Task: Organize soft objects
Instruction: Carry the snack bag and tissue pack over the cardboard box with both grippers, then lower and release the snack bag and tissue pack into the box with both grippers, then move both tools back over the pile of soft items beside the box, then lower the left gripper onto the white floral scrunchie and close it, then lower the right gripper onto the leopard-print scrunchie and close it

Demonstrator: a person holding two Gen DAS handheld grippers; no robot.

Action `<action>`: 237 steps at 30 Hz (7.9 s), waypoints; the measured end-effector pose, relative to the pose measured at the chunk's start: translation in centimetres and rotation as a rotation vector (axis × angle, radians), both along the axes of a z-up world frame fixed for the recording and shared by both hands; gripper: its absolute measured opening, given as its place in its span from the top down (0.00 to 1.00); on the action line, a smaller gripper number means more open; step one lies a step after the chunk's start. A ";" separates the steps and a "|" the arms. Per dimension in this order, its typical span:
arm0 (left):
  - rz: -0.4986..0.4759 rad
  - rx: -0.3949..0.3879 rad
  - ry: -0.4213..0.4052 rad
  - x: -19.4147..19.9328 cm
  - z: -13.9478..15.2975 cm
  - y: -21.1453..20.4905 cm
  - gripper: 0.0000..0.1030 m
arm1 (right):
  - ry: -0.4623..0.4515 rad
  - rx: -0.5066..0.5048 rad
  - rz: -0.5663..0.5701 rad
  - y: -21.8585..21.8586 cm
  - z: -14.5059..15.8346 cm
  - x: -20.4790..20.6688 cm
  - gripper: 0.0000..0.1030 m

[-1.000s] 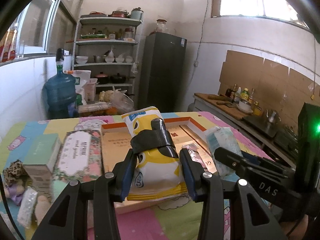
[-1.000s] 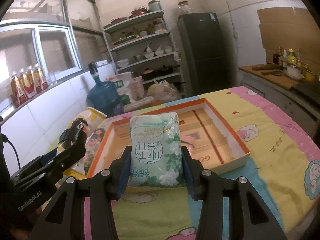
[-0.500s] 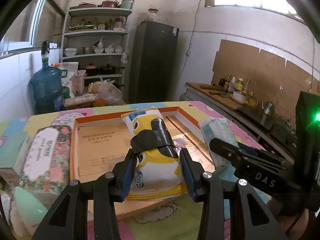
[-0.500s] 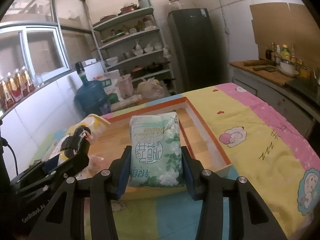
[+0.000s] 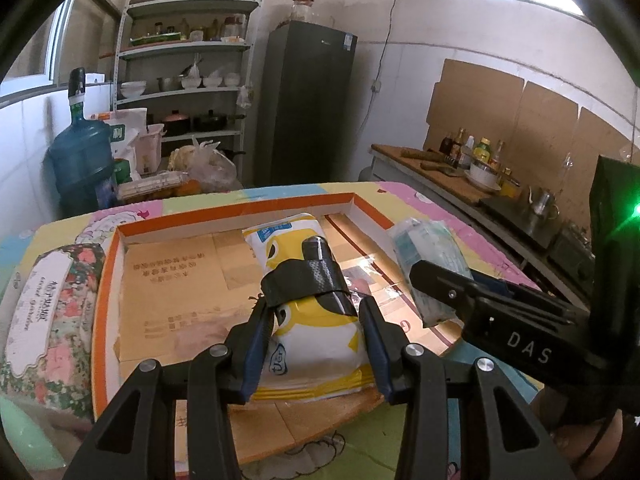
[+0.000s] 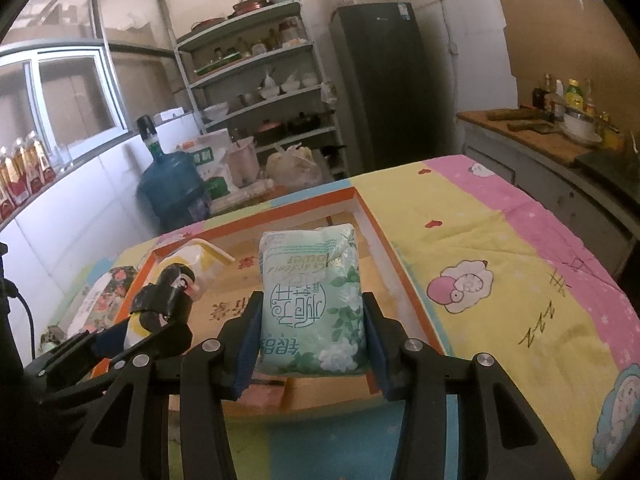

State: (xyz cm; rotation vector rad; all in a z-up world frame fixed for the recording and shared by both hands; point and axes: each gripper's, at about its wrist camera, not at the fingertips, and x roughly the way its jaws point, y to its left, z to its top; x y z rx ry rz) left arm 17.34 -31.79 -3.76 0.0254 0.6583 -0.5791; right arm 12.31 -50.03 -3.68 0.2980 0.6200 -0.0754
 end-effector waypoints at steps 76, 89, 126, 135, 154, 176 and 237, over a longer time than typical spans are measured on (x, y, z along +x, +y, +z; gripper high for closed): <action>0.075 -0.061 -0.065 -4.6 3.2 5.4 0.30 | 0.010 -0.003 0.027 3.6 1.7 -2.1 0.34; 0.119 -0.065 -0.097 -6.4 4.3 8.8 0.30 | -0.017 -0.032 0.061 6.9 3.3 -3.4 0.34; 0.279 -0.089 -0.162 -10.4 5.6 21.6 0.30 | -0.082 -0.095 0.199 20.2 5.7 -5.2 0.34; 0.316 -0.088 -0.162 -11.0 5.4 24.2 0.30 | -0.094 -0.110 0.236 23.3 5.8 -5.8 0.34; 0.452 -0.083 -0.157 -12.7 3.8 30.8 0.30 | -0.088 -0.131 0.316 28.4 5.3 -6.5 0.34; 0.613 -0.051 -0.068 -13.6 -0.6 39.3 0.30 | -0.035 -0.127 0.453 34.8 2.8 -6.4 0.34; 0.638 -0.093 -0.158 -12.0 -0.5 43.8 0.89 | 0.058 -0.099 0.533 44.4 0.7 5.6 0.34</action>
